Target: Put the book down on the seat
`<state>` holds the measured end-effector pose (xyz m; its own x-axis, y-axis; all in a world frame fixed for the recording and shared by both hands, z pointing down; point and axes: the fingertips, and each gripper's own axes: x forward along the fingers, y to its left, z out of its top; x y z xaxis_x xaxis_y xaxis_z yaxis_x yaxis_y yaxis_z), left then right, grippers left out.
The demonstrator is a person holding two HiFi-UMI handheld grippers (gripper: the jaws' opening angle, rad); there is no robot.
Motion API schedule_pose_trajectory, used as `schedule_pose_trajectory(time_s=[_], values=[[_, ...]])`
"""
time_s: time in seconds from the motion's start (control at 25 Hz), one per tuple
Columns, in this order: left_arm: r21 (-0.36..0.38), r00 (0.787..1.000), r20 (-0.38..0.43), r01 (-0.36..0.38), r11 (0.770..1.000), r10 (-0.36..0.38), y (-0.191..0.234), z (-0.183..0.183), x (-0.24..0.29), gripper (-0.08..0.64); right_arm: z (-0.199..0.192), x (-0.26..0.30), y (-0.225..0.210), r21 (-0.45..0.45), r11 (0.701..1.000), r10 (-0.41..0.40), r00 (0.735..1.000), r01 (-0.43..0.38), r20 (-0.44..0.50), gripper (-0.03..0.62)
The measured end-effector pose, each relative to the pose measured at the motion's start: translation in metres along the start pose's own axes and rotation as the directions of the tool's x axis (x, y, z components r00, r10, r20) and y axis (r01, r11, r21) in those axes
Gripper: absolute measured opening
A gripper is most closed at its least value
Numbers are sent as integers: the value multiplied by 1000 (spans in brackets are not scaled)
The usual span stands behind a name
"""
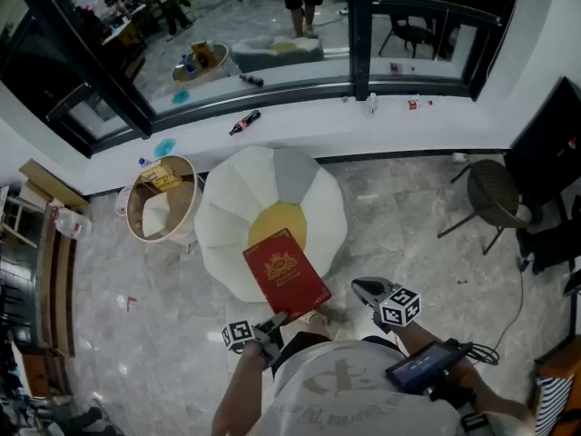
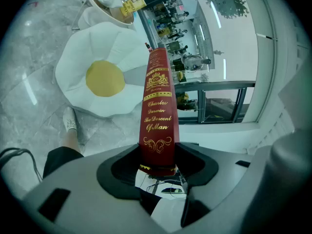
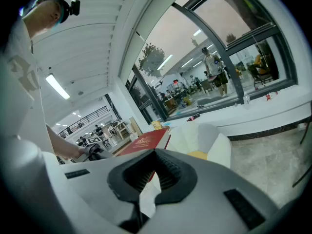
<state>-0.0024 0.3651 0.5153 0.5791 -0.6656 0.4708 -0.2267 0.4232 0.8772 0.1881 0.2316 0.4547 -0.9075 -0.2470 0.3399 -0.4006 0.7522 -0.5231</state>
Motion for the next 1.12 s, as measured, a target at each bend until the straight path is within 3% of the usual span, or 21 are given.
schedule_pose_trajectory(time_s=[0.36, 1.12], values=[[22, 1000, -10, 18, 1000, -18, -21, -14, 5, 235, 10, -23, -1, -34, 999, -26, 999, 27, 38, 14], [47, 998, -57, 30, 998, -28, -38, -29, 16, 235, -1, -57, -6, 23, 995, -99, 992, 97, 81, 14]])
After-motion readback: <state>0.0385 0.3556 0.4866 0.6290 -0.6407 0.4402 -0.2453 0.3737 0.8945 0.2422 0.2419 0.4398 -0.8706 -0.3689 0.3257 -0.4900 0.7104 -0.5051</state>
